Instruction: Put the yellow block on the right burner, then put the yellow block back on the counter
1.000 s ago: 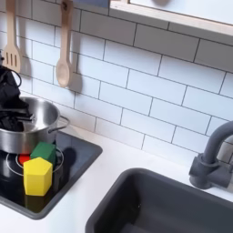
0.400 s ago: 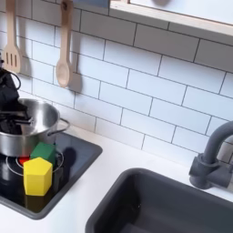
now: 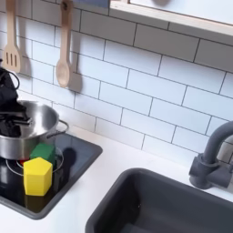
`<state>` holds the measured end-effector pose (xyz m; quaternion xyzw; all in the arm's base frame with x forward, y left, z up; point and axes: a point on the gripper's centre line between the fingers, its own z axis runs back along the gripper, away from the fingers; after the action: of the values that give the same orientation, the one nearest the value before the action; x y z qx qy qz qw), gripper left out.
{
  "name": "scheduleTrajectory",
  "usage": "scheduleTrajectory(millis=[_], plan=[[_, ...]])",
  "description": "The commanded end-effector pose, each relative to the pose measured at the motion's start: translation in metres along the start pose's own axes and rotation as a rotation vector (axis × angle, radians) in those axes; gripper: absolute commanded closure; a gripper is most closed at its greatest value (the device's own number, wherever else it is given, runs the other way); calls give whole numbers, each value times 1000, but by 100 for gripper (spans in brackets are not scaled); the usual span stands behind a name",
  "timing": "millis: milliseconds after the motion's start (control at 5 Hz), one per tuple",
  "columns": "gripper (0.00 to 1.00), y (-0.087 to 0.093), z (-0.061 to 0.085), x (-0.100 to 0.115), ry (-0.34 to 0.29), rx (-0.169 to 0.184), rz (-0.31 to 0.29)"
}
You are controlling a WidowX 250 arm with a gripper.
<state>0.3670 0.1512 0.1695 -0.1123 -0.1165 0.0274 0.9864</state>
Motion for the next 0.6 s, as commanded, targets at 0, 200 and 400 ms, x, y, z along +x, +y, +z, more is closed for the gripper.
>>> scheduleTrajectory(millis=[0, 200, 400], plan=[[0, -1, 3, 1, -12, 1, 8], [0, 2, 9, 6, -78, 1, 46], [0, 0, 17, 7, -103, 7, 50]])
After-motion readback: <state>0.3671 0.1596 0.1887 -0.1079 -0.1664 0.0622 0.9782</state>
